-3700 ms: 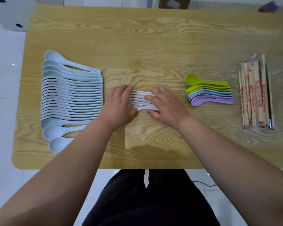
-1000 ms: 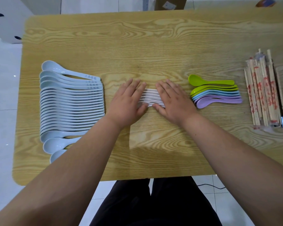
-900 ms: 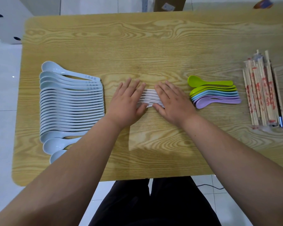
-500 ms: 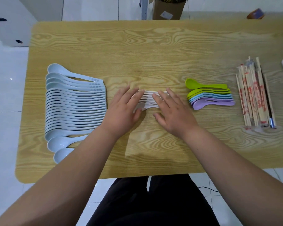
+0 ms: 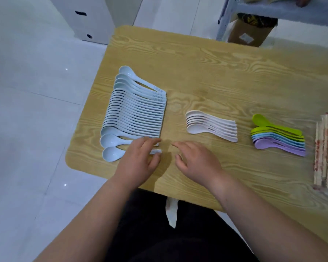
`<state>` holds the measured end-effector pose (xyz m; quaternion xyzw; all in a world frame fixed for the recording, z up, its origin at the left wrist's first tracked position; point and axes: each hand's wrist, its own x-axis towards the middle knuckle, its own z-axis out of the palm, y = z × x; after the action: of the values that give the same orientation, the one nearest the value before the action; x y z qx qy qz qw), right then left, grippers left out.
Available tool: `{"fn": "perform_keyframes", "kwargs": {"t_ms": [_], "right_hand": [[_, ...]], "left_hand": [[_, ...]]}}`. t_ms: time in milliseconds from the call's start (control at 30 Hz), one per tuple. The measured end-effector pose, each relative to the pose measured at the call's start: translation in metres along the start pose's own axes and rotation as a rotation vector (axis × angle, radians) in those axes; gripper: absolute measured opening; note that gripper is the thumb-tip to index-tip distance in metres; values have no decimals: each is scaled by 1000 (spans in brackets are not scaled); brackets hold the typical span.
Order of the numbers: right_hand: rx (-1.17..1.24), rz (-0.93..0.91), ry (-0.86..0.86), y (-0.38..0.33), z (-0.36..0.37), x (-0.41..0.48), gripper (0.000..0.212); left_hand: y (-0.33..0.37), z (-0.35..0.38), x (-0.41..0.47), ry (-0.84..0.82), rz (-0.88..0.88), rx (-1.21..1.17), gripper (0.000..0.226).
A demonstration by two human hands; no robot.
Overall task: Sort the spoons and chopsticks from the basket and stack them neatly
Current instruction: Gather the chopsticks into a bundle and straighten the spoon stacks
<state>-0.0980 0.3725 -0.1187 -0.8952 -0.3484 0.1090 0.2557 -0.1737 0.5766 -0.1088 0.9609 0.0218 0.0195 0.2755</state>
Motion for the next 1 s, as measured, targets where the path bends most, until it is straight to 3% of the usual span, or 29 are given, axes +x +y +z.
{"fn": "perform_keyframes", "kwargs": {"t_ms": [200, 333, 500, 767, 867, 1000], "right_hand": [[-50, -161, 0, -31, 36, 32, 38], [-186, -121, -32, -56, 61, 59, 57], [-280, -30, -53, -74, 95, 77, 81], [-277, 99, -88, -76, 107, 72, 64], [-276, 79, 2, -76, 109, 77, 62], [-294, 70, 74, -70, 114, 82, 59]], "left_hand": [[-65, -37, -28, 59, -57, 99, 43], [-118, -64, -32, 80, 17, 173, 39], [-158, -66, -33, -21, 23, 193, 70], [-170, -49, -22, 30, 24, 94, 63], [-169, -48, -14, 34, -71, -45, 62], [-167, -49, -4, 20, -222, -194, 46]]}}
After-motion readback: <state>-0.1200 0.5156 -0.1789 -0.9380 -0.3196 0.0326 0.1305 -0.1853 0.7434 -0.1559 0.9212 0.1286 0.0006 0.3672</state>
